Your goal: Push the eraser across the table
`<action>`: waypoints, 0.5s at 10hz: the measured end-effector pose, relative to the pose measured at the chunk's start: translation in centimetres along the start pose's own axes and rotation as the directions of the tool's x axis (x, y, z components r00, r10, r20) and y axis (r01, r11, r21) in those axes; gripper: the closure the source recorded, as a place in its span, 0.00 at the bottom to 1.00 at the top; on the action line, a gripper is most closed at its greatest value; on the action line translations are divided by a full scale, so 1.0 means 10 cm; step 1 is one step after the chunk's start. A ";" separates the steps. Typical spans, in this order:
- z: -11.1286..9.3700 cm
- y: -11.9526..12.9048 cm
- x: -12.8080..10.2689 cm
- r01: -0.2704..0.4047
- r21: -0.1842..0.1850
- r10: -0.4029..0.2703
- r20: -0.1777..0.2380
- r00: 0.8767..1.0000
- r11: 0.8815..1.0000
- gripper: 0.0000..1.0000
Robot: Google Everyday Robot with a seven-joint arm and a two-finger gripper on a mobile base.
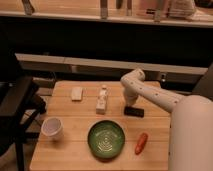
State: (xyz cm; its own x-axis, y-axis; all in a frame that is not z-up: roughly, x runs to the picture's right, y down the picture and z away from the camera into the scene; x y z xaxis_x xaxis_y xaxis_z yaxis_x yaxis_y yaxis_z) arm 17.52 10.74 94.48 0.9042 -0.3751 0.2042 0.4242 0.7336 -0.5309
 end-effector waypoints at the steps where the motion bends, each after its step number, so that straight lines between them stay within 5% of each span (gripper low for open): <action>1: 0.00 0.00 0.00 0.001 -0.001 -0.001 0.000 1.000 1.000 0.97; 5: -0.01 0.11 -0.03 0.015 -0.014 -0.015 -0.001 1.000 1.000 0.97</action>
State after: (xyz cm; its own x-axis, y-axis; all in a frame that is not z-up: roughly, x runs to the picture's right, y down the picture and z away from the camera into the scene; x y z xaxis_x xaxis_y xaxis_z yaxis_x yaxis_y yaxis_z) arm 17.69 11.56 93.73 0.8977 -0.3867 0.2113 0.4371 0.7199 -0.5391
